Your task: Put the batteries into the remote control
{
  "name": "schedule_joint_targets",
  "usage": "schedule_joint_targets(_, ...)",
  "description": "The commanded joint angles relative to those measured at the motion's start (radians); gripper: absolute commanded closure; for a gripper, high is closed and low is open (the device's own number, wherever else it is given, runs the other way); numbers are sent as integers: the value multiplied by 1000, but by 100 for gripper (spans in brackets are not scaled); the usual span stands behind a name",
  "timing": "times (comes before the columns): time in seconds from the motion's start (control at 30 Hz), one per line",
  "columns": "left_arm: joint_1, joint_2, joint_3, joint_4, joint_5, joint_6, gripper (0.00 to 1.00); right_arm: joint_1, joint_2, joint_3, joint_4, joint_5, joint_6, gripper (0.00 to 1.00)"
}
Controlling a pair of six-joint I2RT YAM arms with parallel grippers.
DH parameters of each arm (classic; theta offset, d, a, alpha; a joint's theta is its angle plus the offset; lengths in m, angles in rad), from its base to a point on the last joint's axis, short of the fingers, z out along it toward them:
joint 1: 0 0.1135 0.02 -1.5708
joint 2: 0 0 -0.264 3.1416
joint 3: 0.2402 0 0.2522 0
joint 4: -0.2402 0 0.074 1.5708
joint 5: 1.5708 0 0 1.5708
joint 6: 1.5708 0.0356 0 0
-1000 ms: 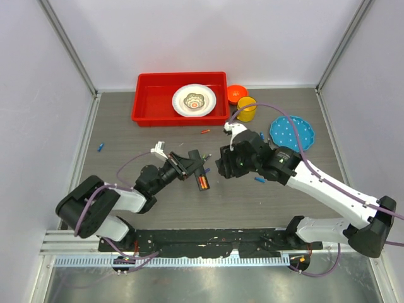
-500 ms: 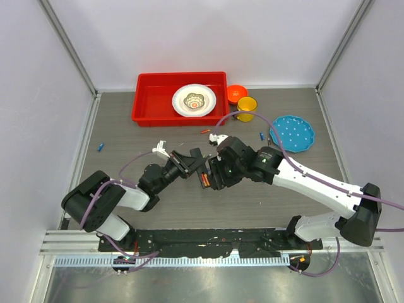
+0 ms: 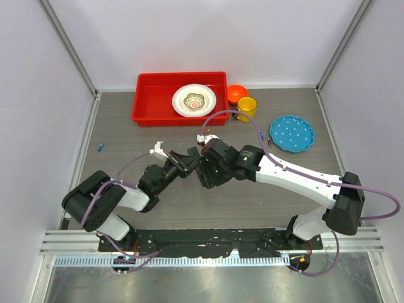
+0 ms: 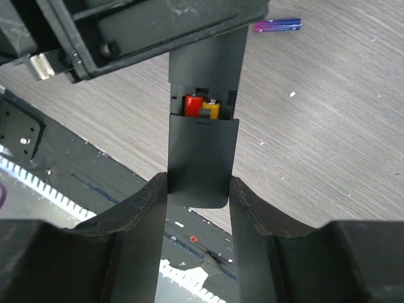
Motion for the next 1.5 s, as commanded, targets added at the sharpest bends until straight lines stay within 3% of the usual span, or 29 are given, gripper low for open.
schedule_joint_targets(0.0, -4, -11, -4, 260, -18, 9, 100, 9, 6, 50, 20, 84, -8, 99)
schedule_joint_targets(1.47, -4, -21, -4, 260, -27, 1, 100, 37, 17, -27, 81, 93, 32, 99)
